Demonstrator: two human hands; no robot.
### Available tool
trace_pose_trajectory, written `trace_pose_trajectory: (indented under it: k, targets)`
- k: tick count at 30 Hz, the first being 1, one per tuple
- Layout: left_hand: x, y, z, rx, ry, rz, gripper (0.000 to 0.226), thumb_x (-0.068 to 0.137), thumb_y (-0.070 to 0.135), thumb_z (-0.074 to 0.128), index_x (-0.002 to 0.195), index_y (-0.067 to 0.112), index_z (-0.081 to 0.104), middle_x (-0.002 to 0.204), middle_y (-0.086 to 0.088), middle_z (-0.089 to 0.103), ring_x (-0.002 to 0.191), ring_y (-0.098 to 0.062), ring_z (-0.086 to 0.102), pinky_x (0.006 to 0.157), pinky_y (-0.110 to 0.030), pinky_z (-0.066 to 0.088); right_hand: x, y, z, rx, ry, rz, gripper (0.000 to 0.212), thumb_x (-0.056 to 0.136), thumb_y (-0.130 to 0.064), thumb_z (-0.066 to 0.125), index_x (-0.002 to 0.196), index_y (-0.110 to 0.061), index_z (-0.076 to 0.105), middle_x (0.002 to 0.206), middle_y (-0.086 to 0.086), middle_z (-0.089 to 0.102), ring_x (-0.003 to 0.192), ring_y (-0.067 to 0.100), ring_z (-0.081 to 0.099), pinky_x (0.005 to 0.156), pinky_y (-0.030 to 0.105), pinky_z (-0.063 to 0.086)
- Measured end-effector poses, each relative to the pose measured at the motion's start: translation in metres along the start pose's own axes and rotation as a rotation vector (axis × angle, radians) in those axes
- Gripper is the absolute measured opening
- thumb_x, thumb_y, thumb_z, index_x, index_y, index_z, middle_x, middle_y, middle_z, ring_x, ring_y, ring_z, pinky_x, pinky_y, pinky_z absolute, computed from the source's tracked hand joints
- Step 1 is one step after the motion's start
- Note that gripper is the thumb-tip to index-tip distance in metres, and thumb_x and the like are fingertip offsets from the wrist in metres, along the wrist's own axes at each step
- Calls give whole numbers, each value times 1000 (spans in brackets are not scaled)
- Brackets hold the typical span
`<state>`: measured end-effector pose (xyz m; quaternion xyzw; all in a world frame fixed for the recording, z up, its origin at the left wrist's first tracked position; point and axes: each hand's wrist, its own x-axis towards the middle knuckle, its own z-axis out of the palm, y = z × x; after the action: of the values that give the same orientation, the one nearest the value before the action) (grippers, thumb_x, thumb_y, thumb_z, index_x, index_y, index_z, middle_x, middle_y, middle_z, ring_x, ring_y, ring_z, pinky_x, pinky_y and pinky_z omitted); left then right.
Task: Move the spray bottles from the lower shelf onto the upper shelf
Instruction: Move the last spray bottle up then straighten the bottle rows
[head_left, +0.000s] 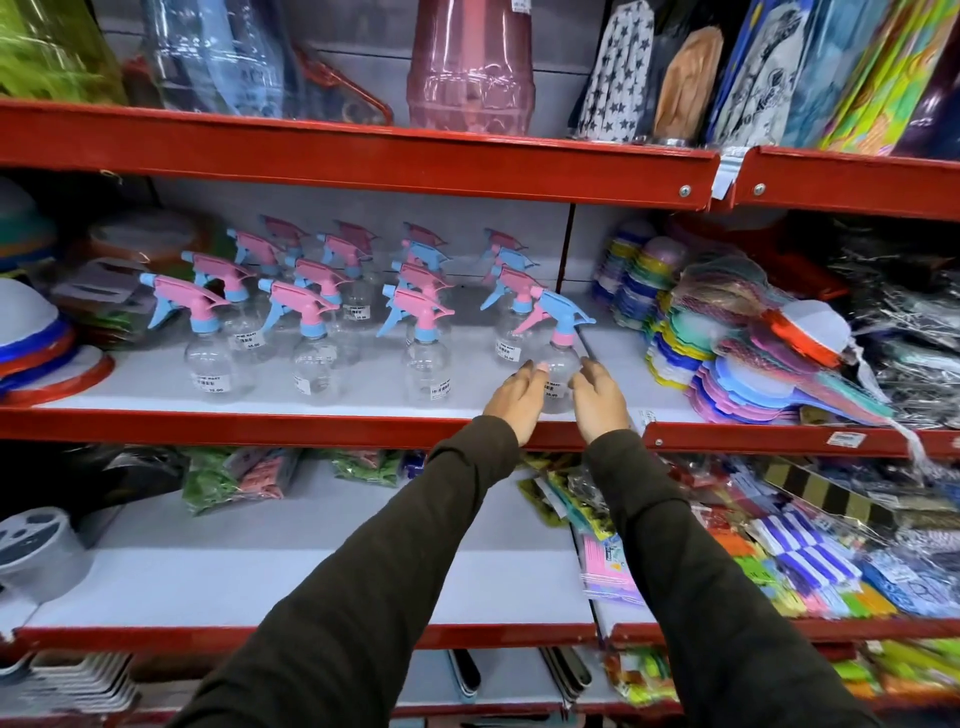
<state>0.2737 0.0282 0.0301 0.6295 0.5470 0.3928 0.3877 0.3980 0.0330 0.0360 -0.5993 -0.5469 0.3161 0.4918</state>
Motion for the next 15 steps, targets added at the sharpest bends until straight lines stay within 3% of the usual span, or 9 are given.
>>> trace_pose_trajectory:
  k: [15]
  targets:
    - [-13, -11, -20, 94, 72, 14, 63, 104, 51, 27, 155, 14, 30, 160, -13, 33, 146, -28, 33, 118, -33, 22, -2, -6, 25, -62, -75, -46, 49, 100, -16, 43, 148, -11, 40, 151, 12, 46, 136, 26, 46, 102, 21, 31]
